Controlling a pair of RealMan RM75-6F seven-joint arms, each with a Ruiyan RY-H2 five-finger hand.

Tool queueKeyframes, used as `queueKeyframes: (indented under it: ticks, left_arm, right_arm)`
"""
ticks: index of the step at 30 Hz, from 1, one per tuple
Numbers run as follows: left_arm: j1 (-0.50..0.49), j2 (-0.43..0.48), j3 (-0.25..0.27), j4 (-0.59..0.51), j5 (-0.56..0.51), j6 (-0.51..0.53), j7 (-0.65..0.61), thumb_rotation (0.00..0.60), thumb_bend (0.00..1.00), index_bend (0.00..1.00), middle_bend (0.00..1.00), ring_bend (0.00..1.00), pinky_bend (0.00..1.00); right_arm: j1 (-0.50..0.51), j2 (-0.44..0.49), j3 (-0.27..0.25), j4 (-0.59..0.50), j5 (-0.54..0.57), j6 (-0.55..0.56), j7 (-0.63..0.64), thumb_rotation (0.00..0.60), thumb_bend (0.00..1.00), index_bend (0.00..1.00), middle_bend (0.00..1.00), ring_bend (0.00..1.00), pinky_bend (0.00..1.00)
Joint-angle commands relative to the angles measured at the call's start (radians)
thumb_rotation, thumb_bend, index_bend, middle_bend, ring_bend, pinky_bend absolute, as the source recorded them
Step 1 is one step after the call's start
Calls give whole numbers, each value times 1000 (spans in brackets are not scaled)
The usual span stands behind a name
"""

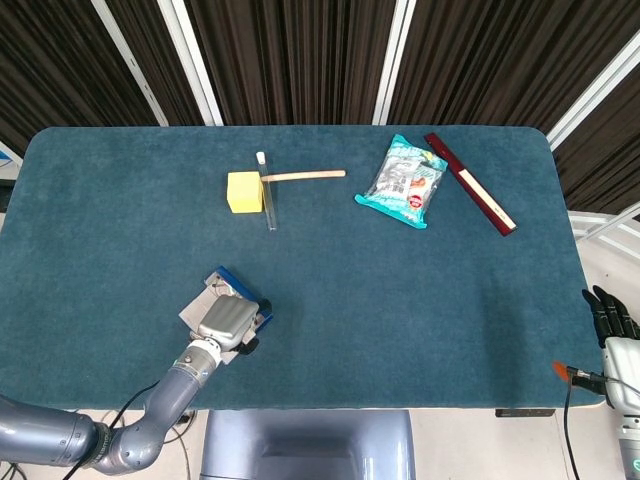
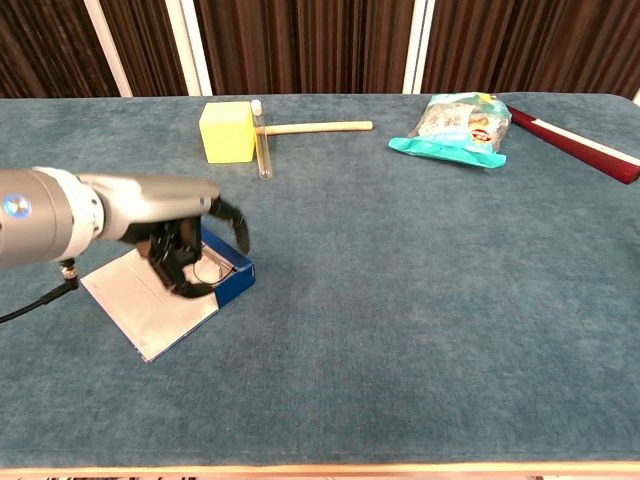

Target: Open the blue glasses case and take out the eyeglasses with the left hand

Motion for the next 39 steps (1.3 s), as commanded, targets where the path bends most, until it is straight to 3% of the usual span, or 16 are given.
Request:
queueKeyframes:
  ticks: [1,3,7,12,17,27,34,39]
  left_arm:
    - [28,16,-22,35,61,0,-78,600,330,195,939,859,948]
    - [17,24,-21,69,39,-9,-72,600,320,145,936,859,948]
    - [-45,38,-5,126,-104,-36,26,600,298,75,934,859,948]
    - [-106,11,-3,202,-255,-34,99,600,299,70,945,868,954]
    - [-131,-10,4,251,-323,-35,124,600,298,69,946,869,955]
    - [-138,-14,36,292,-376,-35,140,600,298,155,949,870,957]
    - [-107,40,63,246,-367,-36,111,600,298,271,956,876,959]
    - [-81,86,79,210,-330,-35,78,600,298,283,958,879,960]
  right_arm:
    - [0,0,0,-1,1,0,-2,600,163,0,0,0,194]
    - [0,-1,-1,-3,1,-2,-5,600,163,0,0,0,194]
    - [1,0,0,-6,7,-5,-6,600,163,0,0,0,194]
    - [0,1,1,-6,9,-5,-5,600,162,0,0,0,194]
    - [1,2,1,-6,10,-7,-3,600,163,0,0,0,194]
    - [-1,2,1,-5,9,-4,-5,600,163,0,0,0,194]
    - [-1,1,1,-5,7,-2,-5,600,162,0,0,0,194]
    - [-1,0,0,-8,7,-2,-11,600,163,0,0,0,194]
